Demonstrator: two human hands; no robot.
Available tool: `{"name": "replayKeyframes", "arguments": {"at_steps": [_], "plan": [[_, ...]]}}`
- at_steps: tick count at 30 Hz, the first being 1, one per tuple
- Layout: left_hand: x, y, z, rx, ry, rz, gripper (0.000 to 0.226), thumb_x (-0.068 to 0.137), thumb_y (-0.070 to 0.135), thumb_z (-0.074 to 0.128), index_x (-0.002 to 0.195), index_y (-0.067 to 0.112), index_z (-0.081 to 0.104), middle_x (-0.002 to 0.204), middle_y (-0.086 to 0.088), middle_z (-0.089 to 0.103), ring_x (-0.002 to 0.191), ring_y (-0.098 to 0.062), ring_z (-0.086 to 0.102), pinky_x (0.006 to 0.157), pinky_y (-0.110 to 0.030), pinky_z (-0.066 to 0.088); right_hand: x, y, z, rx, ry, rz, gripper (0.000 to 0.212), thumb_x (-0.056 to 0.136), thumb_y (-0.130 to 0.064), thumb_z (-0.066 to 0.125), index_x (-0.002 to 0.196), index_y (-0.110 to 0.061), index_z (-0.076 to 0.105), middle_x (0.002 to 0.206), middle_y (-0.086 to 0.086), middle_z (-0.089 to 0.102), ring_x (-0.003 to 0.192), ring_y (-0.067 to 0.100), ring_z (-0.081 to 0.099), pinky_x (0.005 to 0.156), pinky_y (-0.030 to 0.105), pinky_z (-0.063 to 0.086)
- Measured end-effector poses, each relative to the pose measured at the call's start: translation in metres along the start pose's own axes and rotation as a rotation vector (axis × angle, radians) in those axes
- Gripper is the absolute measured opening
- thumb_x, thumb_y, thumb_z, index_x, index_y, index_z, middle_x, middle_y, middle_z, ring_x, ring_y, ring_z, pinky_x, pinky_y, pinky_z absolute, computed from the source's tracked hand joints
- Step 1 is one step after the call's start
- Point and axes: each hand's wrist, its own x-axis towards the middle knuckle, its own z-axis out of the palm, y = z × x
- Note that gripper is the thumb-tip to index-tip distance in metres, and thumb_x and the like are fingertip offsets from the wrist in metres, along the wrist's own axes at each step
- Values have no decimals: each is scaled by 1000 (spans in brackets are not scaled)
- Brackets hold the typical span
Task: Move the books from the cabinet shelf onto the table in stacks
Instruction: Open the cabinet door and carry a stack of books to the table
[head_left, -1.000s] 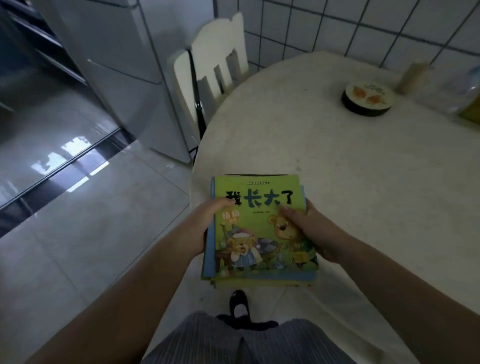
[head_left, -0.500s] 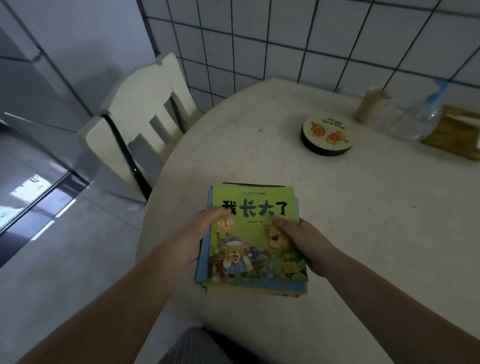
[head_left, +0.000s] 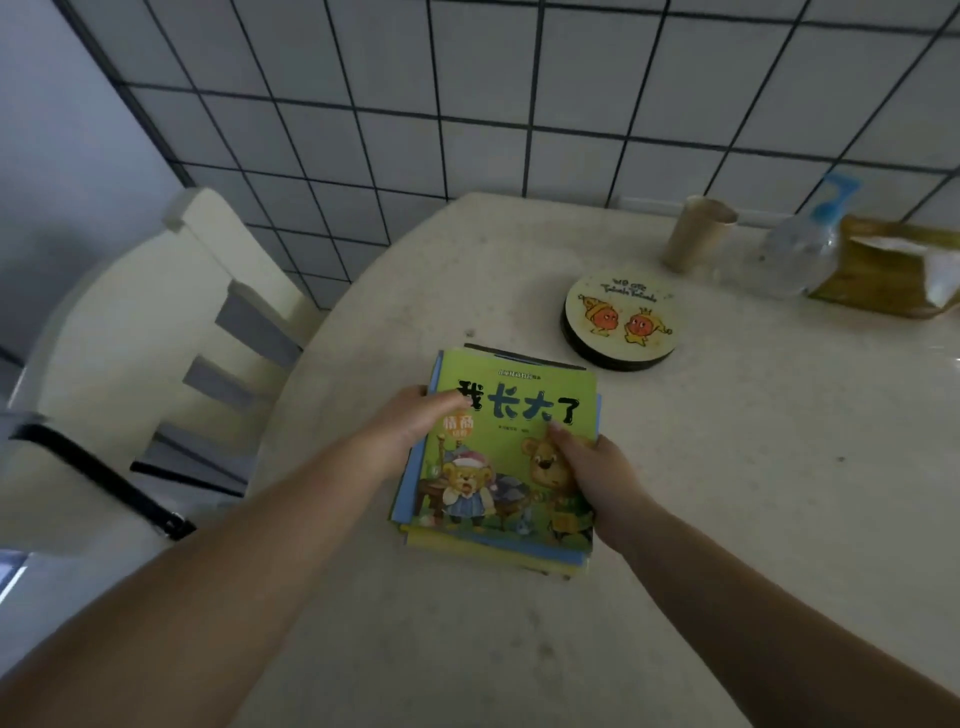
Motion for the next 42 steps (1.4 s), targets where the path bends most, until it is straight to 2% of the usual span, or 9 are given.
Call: {"name": "replayKeyframes", "arguments": {"at_steps": [7, 16, 21, 24, 28, 31, 36, 39, 42], "plan": [[44, 12, 2, 45, -66, -19, 71, 75, 42, 66, 136, 11, 46, 142, -11, 46, 129, -29, 42, 97, -37, 32, 30, -15, 9, -193, 158, -82, 45, 84, -53, 57, 105, -13, 58, 103, 8, 68, 88, 24, 65, 75, 35, 54], [67, 5, -1, 130, -76, -78, 76, 78, 46, 66, 141, 12, 39, 147, -13, 39, 134, -31, 37, 107, -43, 29, 40, -15, 9, -664, 201, -90, 85, 67, -84, 33, 107, -13, 59, 103, 8, 64, 94, 28, 63, 84, 44, 54], [65, 1, -2, 156, -68, -21, 90, 66, 55, 72, 139, 13, 41, 144, -11, 45, 130, -30, 43, 107, -40, 33, 39, -11, 7, -650, 216, -65, 73, 82, -70, 40, 126, -14, 52, 124, 12, 41, 93, 24, 51, 87, 33, 45], [69, -4, -3, 179, -37, -15, 112, 44, 70, 70, 139, 17, 43, 144, -8, 47, 127, -29, 47, 107, -46, 37, 35, -13, 7, -514, 191, -55, 86, 74, -78, 41, 132, -14, 46, 127, 12, 46, 99, 26, 56, 86, 38, 51], [40, 0, 1, 242, 74, 98, 73, 76, 48, 69, 137, 15, 42, 137, -5, 50, 122, -27, 51, 101, -38, 41, 19, -11, -2, -377, 186, -100, 88, 77, -70, 49, 146, -22, 24, 142, 13, 43, 122, 31, 51, 96, 48, 49], [22, -4, 1, 264, 220, 242, 81, 80, 37, 70, 146, 19, 27, 148, -9, 38, 132, -26, 41, 107, -41, 37, 5, -8, -15, -373, 208, -231, 72, 86, -53, 54, 146, -23, 26, 141, 10, 43, 117, 22, 51, 93, 40, 48], [-30, -20, 6, 156, 304, 502, 60, 80, 21, 72, 134, 19, 45, 134, -7, 47, 117, -17, 49, 100, -30, 40, -31, -1, -31, -380, 196, -476, 59, 87, -36, 61, 140, -24, 38, 133, 4, 50, 104, 10, 53, 86, 31, 47], [-68, -38, 19, 30, 240, 498, 46, 81, 13, 70, 124, 12, 52, 125, -5, 55, 108, -13, 55, 84, -14, 46, -53, 9, -39, -402, 137, -547, 56, 87, -31, 62, 138, -27, 40, 130, 1, 52, 105, 8, 54, 83, 26, 43], [-111, -62, 41, -96, 196, 378, 39, 83, 7, 66, 120, 10, 54, 115, -5, 58, 99, -13, 56, 71, -12, 44, -74, 23, -47, -401, 65, -579, 55, 87, -28, 63, 138, -27, 41, 128, 0, 52, 107, 9, 56, 86, 27, 45]]}}
